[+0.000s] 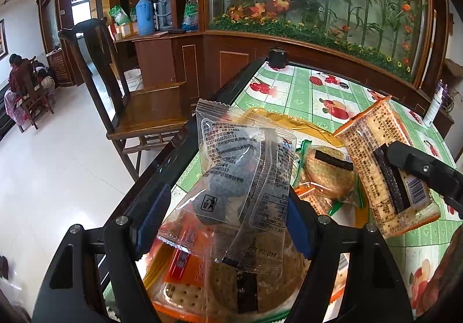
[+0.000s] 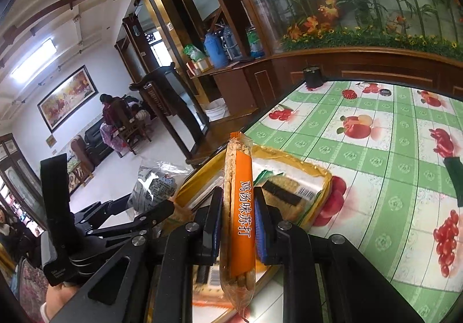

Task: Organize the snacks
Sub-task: 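Lower clear bag into box with left tool while right tool lowers orange cracker roll in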

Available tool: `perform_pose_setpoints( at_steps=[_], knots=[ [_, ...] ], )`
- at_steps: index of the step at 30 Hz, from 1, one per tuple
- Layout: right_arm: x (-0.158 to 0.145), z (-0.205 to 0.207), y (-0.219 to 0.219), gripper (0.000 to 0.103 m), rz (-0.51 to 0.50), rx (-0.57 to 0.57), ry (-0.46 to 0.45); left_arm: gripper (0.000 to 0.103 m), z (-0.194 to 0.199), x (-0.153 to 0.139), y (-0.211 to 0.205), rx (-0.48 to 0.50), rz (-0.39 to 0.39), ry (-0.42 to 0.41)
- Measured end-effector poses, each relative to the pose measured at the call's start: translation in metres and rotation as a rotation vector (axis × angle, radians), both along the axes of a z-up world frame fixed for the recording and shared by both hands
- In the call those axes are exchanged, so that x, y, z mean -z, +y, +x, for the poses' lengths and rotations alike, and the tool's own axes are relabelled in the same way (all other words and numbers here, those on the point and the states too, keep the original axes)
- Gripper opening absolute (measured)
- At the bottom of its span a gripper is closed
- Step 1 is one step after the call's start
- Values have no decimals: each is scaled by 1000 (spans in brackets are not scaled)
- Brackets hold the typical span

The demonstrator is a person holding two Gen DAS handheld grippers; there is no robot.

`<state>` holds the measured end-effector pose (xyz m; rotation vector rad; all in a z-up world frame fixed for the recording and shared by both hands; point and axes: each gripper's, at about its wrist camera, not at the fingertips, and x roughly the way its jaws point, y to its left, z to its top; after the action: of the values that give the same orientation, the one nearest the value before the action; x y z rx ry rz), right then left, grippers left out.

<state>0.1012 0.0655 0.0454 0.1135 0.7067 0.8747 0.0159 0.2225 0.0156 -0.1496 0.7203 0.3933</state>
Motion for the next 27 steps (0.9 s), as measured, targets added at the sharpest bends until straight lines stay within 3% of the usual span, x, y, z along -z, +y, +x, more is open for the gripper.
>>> perform_pose_setpoints(
  at_steps=[27],
  knots=[
    [15,37,34,19,-155,52,-93,75,42,12,1,22,-13,87]
  ],
)
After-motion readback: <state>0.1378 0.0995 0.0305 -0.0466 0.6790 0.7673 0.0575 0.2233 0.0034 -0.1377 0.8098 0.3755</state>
